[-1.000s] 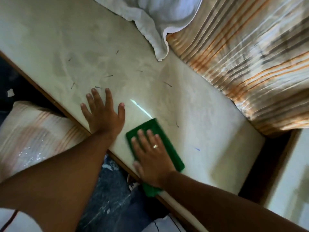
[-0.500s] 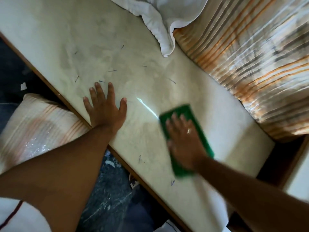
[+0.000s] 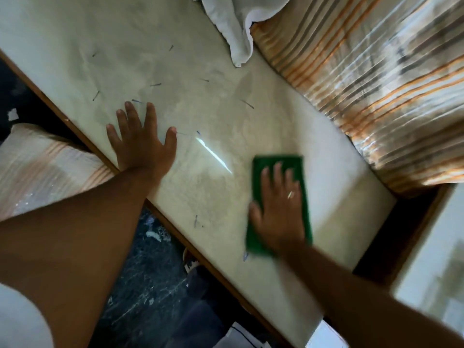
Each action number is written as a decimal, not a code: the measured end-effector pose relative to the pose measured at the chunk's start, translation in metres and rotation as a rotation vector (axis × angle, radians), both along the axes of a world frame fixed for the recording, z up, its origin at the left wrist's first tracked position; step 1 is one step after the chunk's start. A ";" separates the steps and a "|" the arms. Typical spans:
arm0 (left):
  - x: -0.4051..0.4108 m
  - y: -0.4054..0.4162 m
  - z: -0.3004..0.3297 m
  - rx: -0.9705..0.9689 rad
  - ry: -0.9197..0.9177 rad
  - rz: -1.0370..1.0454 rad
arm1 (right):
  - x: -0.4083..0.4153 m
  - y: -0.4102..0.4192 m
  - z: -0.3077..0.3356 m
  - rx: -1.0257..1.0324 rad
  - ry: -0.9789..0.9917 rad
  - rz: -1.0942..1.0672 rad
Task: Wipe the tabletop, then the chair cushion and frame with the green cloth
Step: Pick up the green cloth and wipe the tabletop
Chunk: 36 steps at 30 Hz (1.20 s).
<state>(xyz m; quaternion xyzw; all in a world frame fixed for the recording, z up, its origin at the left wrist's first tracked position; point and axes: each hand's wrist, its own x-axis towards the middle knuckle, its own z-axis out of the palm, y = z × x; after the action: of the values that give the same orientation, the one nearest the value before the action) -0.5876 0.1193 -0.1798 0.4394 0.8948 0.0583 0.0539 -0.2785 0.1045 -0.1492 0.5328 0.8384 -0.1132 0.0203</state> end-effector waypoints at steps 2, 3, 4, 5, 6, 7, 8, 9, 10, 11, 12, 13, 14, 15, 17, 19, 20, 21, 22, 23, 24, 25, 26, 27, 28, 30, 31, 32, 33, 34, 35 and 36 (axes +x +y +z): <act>0.000 0.000 -0.001 -0.002 -0.001 0.000 | 0.001 -0.076 -0.002 -0.035 -0.004 0.164; 0.000 0.000 -0.001 -0.004 -0.005 0.002 | 0.003 -0.092 -0.004 -0.052 -0.010 0.220; 0.000 0.000 -0.001 -0.008 -0.002 0.004 | 0.001 -0.091 -0.006 -0.069 0.005 0.261; 0.001 0.000 -0.001 -0.013 0.005 0.005 | -0.007 -0.080 -0.006 -0.077 0.013 0.298; 0.001 0.001 -0.001 -0.016 0.009 0.006 | -0.020 -0.063 -0.005 -0.062 0.006 0.334; 0.001 0.001 -0.001 -0.018 0.011 0.008 | -0.038 -0.043 -0.006 -0.052 0.001 0.355; 0.001 0.001 -0.001 -0.018 0.010 0.012 | -0.061 -0.021 -0.006 -0.049 0.013 0.336; 0.000 0.000 0.000 -0.017 0.008 0.015 | -0.086 0.002 -0.006 -0.055 0.025 0.280; 0.000 -0.001 0.000 -0.017 0.004 0.011 | -0.108 0.023 -0.006 -0.067 0.028 0.210; 0.001 0.000 0.000 -0.016 -0.001 0.003 | -0.124 0.040 -0.005 -0.065 0.026 0.149; 0.000 0.000 -0.001 -0.017 0.001 0.000 | -0.133 0.049 -0.005 -0.061 0.016 0.120; -0.001 0.001 -0.001 -0.019 0.005 0.002 | -0.135 0.051 -0.004 -0.056 0.007 0.127; -0.001 0.001 -0.002 -0.023 0.006 0.004 | -0.128 0.043 -0.003 -0.047 0.002 0.161; -0.001 0.001 -0.002 -0.028 0.005 0.007 | -0.114 0.025 -0.002 -0.035 -0.006 0.226; 0.000 0.001 -0.001 -0.029 0.015 0.014 | -0.072 -0.030 0.003 -0.028 -0.018 0.421; 0.002 0.002 0.000 -0.027 0.013 0.018 | -0.031 -0.081 0.007 -0.077 -0.068 0.655; 0.002 0.001 0.001 -0.029 0.008 0.018 | -0.020 -0.094 0.007 -0.078 -0.097 0.774; 0.003 0.001 0.002 -0.033 0.005 0.018 | -0.017 -0.099 0.004 -0.060 -0.126 0.883; 0.002 0.001 0.003 -0.037 0.003 0.016 | -0.023 -0.096 0.003 -0.051 -0.144 0.958; 0.002 0.001 0.004 -0.040 -0.005 0.013 | -0.035 -0.090 0.003 -0.039 -0.142 0.998; 0.001 0.001 0.004 -0.039 -0.014 0.012 | -0.049 -0.081 0.003 -0.038 -0.128 1.007; 0.000 0.001 0.005 -0.036 -0.018 0.011 | -0.064 -0.072 0.003 -0.053 -0.111 0.974; 0.000 0.001 0.005 -0.032 -0.018 0.011 | -0.075 -0.061 0.003 -0.079 -0.091 0.896; -0.001 0.000 0.004 -0.028 -0.019 0.012 | -0.083 -0.048 0.003 -0.099 -0.064 0.792; 0.000 -0.001 0.004 -0.024 -0.018 0.010 | -0.085 -0.034 0.003 -0.100 -0.044 0.666; 0.002 -0.001 0.006 -0.025 -0.013 0.005 | -0.075 -0.003 0.004 -0.074 -0.056 0.403; 0.002 -0.001 0.008 -0.028 -0.016 0.003 | -0.066 0.008 0.004 -0.062 -0.064 0.290; 0.002 -0.001 0.009 -0.031 -0.024 0.000 | -0.053 0.011 0.003 -0.058 -0.060 0.191; 0.003 -0.001 0.011 -0.032 -0.033 -0.004 | -0.040 0.007 0.002 -0.062 -0.050 0.124; 0.003 -0.001 0.012 -0.035 -0.042 -0.008 | -0.028 -0.005 0.003 -0.053 -0.057 0.109; 0.002 -0.001 0.012 -0.039 -0.052 -0.011 | -0.018 -0.024 0.003 -0.034 -0.074 0.155; 0.002 -0.001 0.013 -0.040 -0.063 -0.014 | -0.013 -0.045 0.003 -0.024 -0.091 0.251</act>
<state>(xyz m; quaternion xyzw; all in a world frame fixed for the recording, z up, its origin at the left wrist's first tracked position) -0.5852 0.1185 -0.1670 0.4425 0.8905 0.0537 0.0912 -0.2912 0.0598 -0.1464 0.4279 0.8953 -0.0955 0.0787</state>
